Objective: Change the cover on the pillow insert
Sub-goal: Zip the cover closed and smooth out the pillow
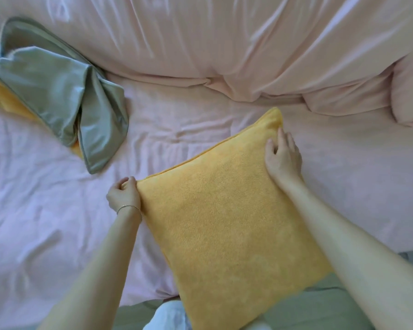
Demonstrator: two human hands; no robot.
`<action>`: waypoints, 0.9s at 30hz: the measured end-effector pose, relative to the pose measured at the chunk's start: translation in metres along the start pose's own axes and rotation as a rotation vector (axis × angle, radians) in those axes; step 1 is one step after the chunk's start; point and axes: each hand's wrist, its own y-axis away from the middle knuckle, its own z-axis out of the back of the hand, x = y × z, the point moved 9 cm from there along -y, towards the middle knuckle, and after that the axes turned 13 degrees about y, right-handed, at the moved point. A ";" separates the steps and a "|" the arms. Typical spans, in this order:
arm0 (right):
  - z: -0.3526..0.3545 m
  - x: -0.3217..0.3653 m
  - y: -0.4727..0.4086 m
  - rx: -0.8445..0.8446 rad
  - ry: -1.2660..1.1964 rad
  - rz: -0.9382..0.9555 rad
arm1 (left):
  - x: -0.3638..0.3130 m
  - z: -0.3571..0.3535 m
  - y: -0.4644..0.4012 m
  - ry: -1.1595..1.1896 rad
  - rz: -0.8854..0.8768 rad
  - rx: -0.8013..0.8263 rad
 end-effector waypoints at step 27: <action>-0.066 -0.101 0.160 0.230 0.047 -0.160 | 0.039 0.003 0.103 -0.620 -0.488 0.568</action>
